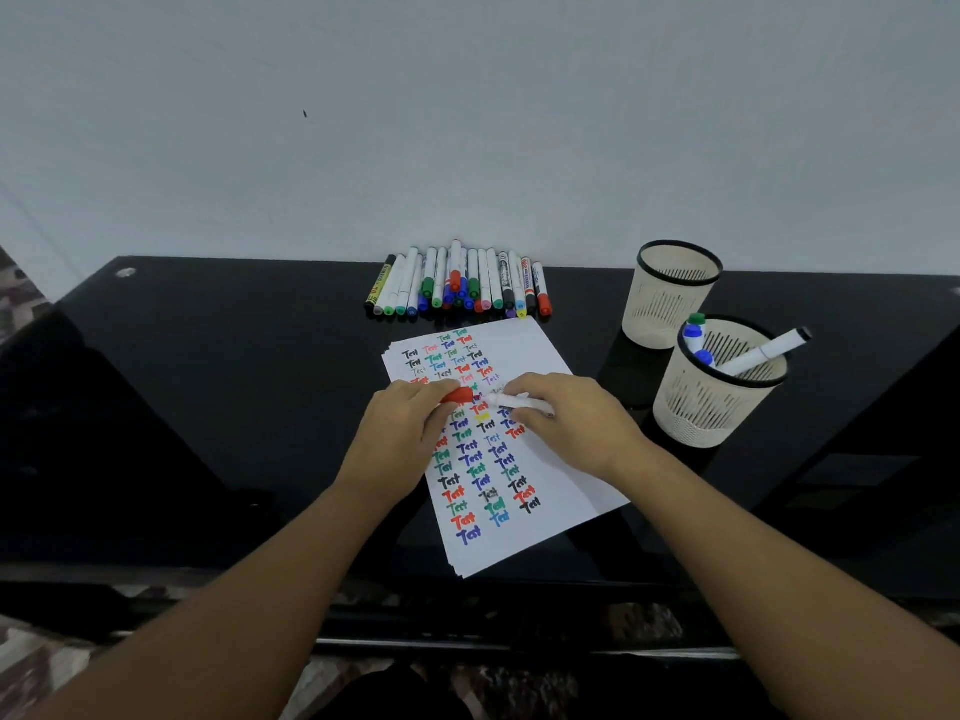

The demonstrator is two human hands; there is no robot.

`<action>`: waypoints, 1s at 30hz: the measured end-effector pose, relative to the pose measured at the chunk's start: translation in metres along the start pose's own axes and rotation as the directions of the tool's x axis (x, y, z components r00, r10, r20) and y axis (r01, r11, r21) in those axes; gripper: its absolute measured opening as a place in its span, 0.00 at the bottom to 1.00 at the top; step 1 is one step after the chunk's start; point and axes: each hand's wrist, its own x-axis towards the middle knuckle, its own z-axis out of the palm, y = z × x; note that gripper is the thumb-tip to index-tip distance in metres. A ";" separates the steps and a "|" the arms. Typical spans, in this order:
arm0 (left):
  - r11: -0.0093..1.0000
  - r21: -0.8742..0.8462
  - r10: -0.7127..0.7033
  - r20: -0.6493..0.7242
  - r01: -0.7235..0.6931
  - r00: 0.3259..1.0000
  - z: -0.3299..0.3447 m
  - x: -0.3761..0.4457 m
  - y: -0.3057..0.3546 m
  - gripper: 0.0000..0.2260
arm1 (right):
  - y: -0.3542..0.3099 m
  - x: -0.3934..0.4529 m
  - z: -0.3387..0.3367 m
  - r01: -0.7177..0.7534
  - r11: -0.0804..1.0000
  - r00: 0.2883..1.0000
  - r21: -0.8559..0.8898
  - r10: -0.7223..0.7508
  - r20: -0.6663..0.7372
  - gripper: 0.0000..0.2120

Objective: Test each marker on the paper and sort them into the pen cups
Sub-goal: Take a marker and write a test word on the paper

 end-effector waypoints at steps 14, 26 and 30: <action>0.996 -0.018 0.085 0.036 -0.085 0.996 -0.001 -0.005 0.006 0.17 | -0.008 0.002 0.001 0.238 0.941 0.971 -0.241 -0.240 0.021 0.20; 0.994 0.062 -0.098 0.189 0.088 0.977 0.000 0.005 0.006 0.29 | -0.007 0.000 -0.006 0.085 0.995 0.996 0.059 -0.083 -0.029 0.28; 0.995 0.057 -0.089 0.185 0.079 0.979 0.001 0.005 0.003 0.27 | -0.007 -0.008 -0.005 0.059 0.988 0.996 0.141 -0.048 -0.081 0.23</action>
